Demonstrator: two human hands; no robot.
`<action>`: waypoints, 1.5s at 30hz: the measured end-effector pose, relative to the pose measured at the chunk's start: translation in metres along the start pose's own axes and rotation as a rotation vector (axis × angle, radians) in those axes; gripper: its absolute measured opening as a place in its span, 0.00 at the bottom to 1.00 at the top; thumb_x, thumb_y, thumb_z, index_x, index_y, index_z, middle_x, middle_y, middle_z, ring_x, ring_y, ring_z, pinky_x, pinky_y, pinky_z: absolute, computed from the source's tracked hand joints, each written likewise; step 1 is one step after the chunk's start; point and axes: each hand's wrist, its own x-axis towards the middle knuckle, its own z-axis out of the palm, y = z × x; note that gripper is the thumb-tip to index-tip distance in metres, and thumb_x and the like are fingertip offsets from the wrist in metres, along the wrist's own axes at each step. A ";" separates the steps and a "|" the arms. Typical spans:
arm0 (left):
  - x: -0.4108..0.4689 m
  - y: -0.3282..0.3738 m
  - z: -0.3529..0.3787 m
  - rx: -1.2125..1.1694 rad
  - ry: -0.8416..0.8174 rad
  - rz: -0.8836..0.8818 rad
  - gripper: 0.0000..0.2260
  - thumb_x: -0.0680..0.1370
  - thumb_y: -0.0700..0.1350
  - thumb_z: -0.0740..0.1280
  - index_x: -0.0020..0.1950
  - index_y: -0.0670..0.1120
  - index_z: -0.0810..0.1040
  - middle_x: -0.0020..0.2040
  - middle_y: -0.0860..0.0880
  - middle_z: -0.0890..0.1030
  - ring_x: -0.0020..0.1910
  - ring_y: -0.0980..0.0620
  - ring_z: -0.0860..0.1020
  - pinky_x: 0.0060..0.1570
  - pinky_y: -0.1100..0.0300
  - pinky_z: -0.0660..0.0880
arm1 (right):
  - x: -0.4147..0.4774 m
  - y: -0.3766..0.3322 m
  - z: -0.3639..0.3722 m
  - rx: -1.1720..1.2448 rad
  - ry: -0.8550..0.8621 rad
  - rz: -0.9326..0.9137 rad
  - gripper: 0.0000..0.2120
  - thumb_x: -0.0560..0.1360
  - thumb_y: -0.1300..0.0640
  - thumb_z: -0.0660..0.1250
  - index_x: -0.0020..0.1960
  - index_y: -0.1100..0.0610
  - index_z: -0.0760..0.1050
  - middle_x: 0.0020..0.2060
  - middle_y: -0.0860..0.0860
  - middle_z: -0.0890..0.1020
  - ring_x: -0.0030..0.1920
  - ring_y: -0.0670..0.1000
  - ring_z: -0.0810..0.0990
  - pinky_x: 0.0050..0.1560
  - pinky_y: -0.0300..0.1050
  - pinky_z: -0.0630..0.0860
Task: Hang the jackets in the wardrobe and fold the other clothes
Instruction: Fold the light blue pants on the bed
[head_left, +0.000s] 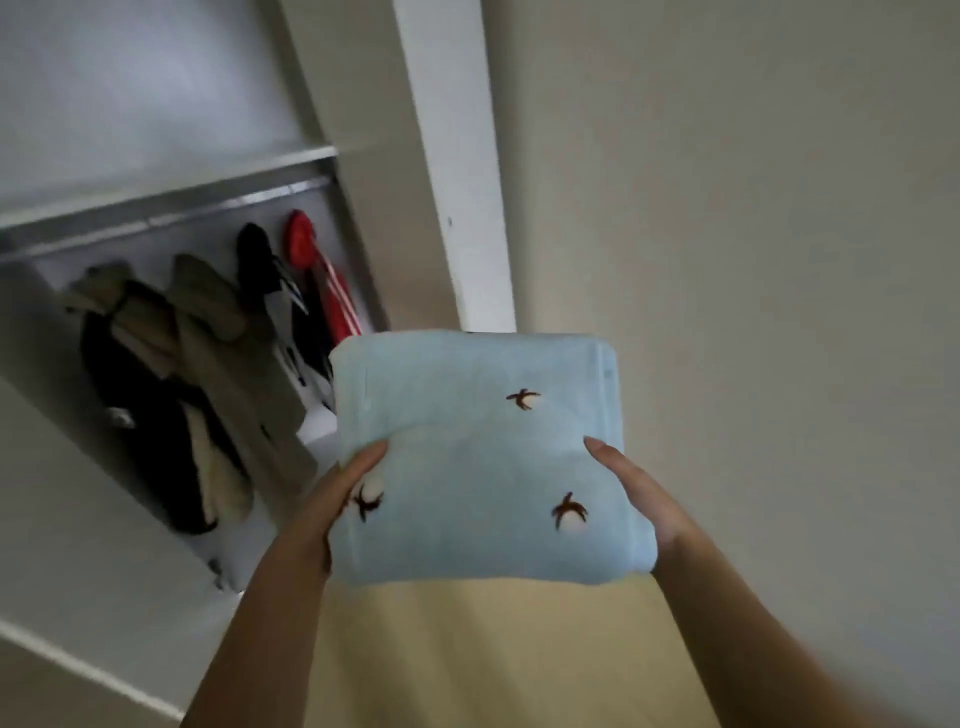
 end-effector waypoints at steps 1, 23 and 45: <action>0.003 0.012 -0.037 -0.058 0.059 0.014 0.10 0.76 0.48 0.67 0.47 0.43 0.83 0.39 0.48 0.85 0.31 0.54 0.83 0.32 0.59 0.78 | 0.024 0.008 0.034 -0.026 -0.051 0.028 0.19 0.72 0.46 0.71 0.58 0.55 0.81 0.58 0.58 0.81 0.56 0.59 0.82 0.45 0.50 0.81; 0.170 0.199 -0.349 -0.225 0.520 0.408 0.22 0.66 0.53 0.71 0.56 0.43 0.80 0.49 0.41 0.84 0.47 0.42 0.83 0.39 0.55 0.81 | 0.444 -0.042 0.397 -0.390 -0.549 0.107 0.29 0.68 0.52 0.72 0.66 0.60 0.73 0.57 0.63 0.80 0.54 0.64 0.81 0.48 0.58 0.81; 0.452 0.504 -0.627 0.182 0.747 0.267 0.16 0.79 0.45 0.65 0.61 0.35 0.75 0.51 0.37 0.82 0.40 0.45 0.80 0.42 0.55 0.78 | 0.805 -0.142 0.750 -0.974 -0.408 -0.169 0.22 0.78 0.59 0.63 0.70 0.64 0.66 0.54 0.62 0.78 0.44 0.58 0.79 0.39 0.48 0.77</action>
